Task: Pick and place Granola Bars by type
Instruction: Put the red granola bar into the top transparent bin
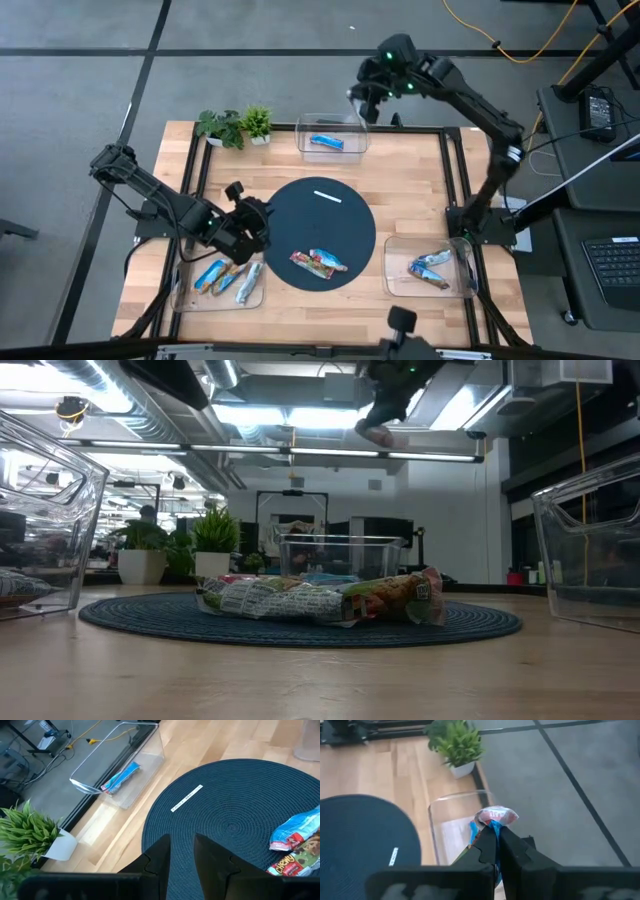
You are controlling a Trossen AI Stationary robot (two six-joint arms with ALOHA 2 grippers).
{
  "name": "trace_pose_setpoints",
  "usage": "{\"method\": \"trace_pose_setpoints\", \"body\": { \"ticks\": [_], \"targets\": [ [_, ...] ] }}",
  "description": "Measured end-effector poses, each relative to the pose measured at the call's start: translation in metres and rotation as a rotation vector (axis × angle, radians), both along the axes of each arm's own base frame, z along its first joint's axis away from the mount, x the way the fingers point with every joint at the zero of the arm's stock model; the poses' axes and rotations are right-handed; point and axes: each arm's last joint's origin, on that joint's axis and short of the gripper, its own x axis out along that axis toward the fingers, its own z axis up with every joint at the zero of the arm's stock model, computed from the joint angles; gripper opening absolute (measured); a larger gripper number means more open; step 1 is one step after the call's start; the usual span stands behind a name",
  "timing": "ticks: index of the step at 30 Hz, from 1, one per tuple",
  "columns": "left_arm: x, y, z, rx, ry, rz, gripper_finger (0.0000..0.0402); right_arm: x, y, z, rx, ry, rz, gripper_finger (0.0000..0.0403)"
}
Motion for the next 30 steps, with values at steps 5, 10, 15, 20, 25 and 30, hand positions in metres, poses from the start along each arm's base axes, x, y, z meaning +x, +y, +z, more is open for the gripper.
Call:
{"method": "trace_pose_setpoints", "body": {
  "ticks": [5, 10, 15, 20, 25, 30],
  "targets": [
    [0.000, 0.001, 0.000, 0.000, 0.001, 0.003, 0.0077, 0.008, -0.016, 0.013, -0.016, -0.011, -0.016, 0.0011],
    [0.000, 0.000, 0.000, -0.007, 0.006, -0.002, 0.0077, 0.013, -0.025, 0.006, -0.013, 0.014, -0.012, 0.0011],
    [0.000, 0.000, 0.000, -0.017, 0.011, -0.008, 0.0077, 0.023, -0.036, -0.024, 0.036, 0.084, -0.008, 0.0012],
    [0.000, 0.000, -0.001, -0.019, 0.013, -0.009, 0.0077, 0.033, -0.045, -0.063, 0.067, 0.129, -0.003, 0.0013],
    [0.000, 0.000, -0.001, -0.021, 0.012, -0.008, 0.0077, 0.039, -0.049, -0.101, 0.080, 0.146, -0.003, 0.0013],
    [0.000, 0.000, -0.001, -0.033, 0.001, 0.004, 0.0077, 0.042, -0.051, -0.129, 0.078, 0.144, -0.003, 0.0011]
  ]
}}
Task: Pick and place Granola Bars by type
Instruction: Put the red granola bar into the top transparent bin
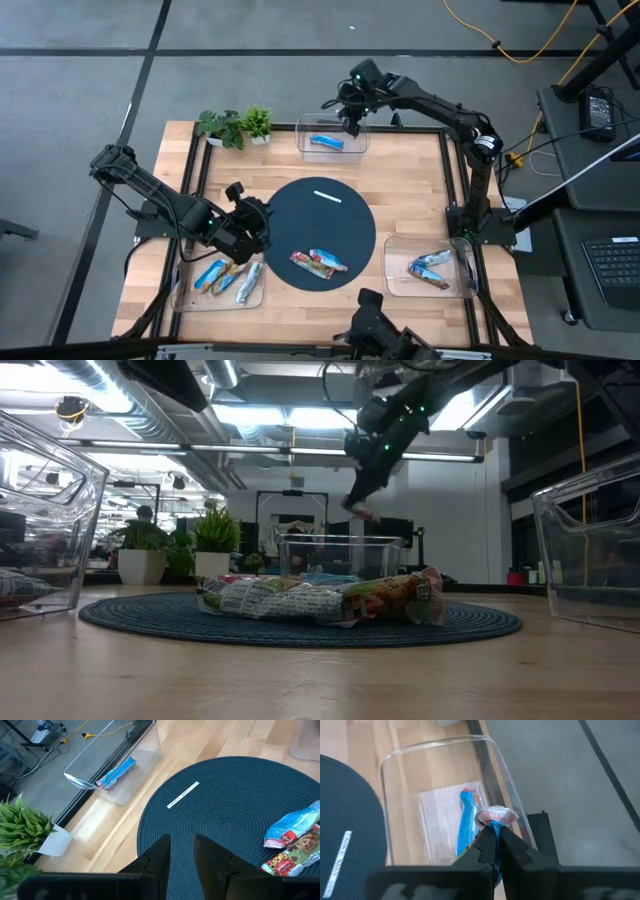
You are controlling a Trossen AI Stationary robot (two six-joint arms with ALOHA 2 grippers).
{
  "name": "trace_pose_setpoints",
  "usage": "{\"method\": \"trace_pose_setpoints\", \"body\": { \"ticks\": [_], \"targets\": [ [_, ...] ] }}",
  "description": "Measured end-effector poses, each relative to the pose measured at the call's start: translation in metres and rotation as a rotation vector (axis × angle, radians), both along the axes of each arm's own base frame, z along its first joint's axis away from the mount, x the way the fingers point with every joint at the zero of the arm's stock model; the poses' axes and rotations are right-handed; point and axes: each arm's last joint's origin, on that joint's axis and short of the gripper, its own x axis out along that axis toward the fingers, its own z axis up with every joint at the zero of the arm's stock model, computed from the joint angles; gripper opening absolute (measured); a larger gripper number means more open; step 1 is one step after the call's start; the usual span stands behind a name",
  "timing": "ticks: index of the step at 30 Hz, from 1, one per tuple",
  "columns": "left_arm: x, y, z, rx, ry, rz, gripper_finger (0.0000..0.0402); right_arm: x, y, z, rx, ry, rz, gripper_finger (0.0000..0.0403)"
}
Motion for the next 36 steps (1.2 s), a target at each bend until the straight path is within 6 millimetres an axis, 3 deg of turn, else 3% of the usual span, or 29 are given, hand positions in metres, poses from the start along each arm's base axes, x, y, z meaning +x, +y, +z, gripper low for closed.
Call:
{"method": "trace_pose_setpoints", "body": {
  "ticks": [4, 24, 36],
  "targets": [
    [0.000, 0.000, 0.000, -0.013, -0.012, 0.013, 0.0077, 0.001, 0.000, -0.010, -0.003, -0.004, 0.000, 0.0011],
    [0.000, 0.001, 0.001, 0.003, -0.028, 0.028, 0.0077, 0.002, -0.004, -0.009, -0.086, 0.001, 0.022, 0.0012],
    [0.000, 0.001, 0.001, 0.030, -0.012, 0.012, 0.0077, 0.015, -0.020, 0.018, -0.079, 0.038, 0.001, 0.0011]
  ]
}}
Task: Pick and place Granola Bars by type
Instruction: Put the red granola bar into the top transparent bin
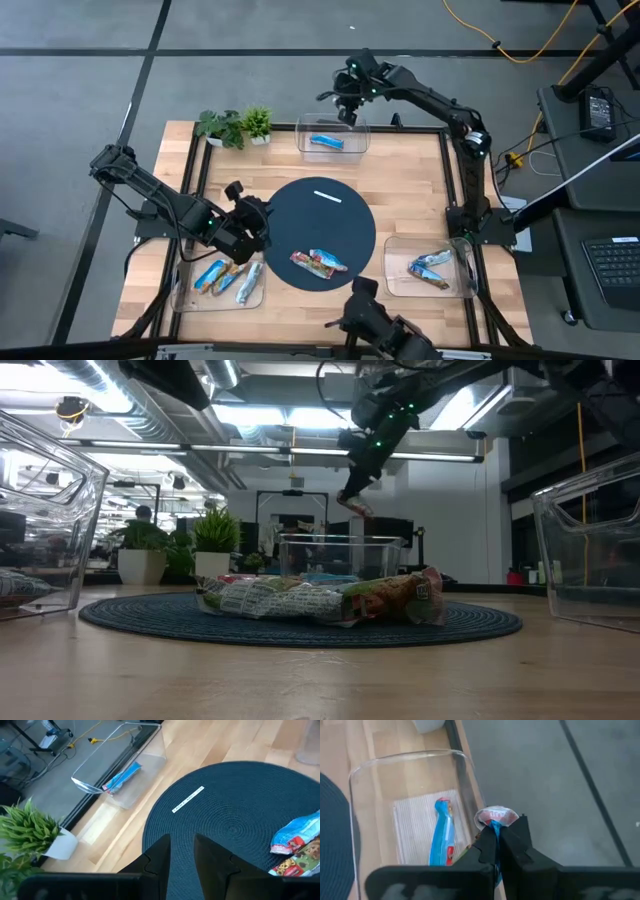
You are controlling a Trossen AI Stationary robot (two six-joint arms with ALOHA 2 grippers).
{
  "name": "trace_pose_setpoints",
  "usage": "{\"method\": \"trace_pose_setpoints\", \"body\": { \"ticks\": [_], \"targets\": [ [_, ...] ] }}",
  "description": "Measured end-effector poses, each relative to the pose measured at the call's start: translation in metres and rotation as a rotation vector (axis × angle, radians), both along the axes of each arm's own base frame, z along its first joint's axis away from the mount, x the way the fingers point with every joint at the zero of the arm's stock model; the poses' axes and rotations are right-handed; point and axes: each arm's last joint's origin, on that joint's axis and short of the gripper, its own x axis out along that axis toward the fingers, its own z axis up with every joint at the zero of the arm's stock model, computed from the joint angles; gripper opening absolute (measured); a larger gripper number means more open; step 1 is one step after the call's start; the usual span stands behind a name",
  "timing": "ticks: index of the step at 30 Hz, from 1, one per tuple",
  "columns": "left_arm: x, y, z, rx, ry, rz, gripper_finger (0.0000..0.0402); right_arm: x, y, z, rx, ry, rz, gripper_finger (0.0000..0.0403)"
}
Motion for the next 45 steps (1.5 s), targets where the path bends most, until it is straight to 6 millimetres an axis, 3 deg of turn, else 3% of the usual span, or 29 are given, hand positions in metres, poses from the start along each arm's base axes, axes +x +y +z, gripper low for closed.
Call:
{"method": "trace_pose_setpoints", "body": {
  "ticks": [10, 23, 45],
  "targets": [
    [0.000, 0.000, 0.000, 0.007, 0.013, -0.013, 0.0077, 0.008, -0.007, -0.020, 0.089, 0.091, -0.003, 0.0012],
    [0.000, 0.000, 0.000, 0.007, 0.014, -0.013, 0.0077, 0.000, 0.001, -0.091, 0.199, 0.213, -0.005, 0.0012],
    [0.000, 0.000, 0.000, 0.008, 0.013, -0.012, 0.0077, 0.002, 0.001, -0.119, 0.200, 0.175, -0.043, 0.0012]
  ]
}}
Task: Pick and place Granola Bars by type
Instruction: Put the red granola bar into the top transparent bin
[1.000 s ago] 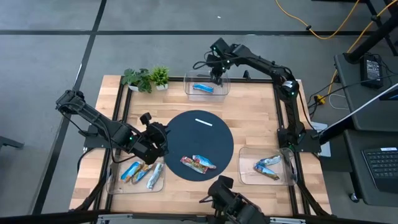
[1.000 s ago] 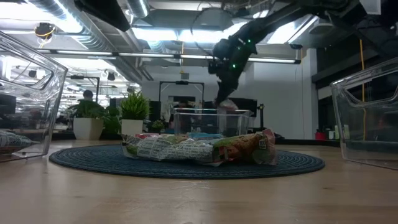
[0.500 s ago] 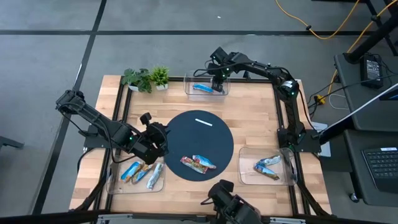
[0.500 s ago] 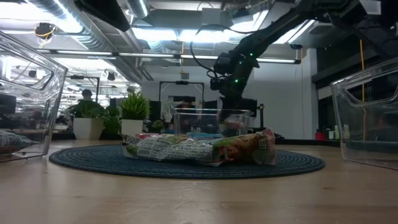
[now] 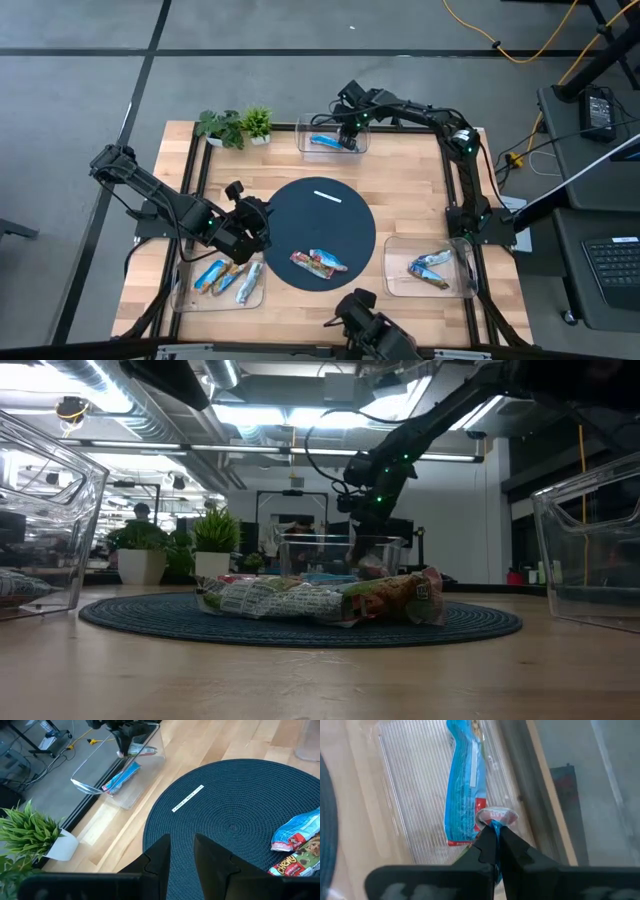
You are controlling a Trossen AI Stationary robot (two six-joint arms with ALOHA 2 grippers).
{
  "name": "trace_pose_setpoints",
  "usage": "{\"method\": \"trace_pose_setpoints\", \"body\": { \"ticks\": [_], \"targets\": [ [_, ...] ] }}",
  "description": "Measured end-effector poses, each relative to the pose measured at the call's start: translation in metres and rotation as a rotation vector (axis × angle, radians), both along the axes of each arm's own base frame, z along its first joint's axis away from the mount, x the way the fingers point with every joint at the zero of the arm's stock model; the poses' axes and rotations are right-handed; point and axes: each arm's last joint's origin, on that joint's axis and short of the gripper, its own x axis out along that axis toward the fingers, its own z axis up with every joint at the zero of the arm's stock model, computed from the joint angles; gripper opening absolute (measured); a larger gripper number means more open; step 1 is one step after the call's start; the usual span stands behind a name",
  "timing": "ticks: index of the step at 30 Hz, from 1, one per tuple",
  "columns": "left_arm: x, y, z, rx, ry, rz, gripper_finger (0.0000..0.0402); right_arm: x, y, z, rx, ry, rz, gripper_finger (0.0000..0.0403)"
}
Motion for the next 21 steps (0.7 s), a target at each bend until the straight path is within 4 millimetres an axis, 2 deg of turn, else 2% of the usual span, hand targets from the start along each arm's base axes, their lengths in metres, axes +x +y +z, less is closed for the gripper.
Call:
{"method": "trace_pose_setpoints", "body": {
  "ticks": [4, 21],
  "targets": [
    [0.0001, 0.0000, -0.0001, 0.000, 0.000, 0.000, 0.0077, 0.0005, -0.0004, -0.0074, 0.018, 0.017, -0.007, 0.0013],
    [0.0001, -0.0001, 0.0000, -0.002, -0.002, 0.001, 0.0077, 0.0012, -0.0010, -0.0068, 0.017, 0.006, -0.019, 0.0016]
  ]
}}
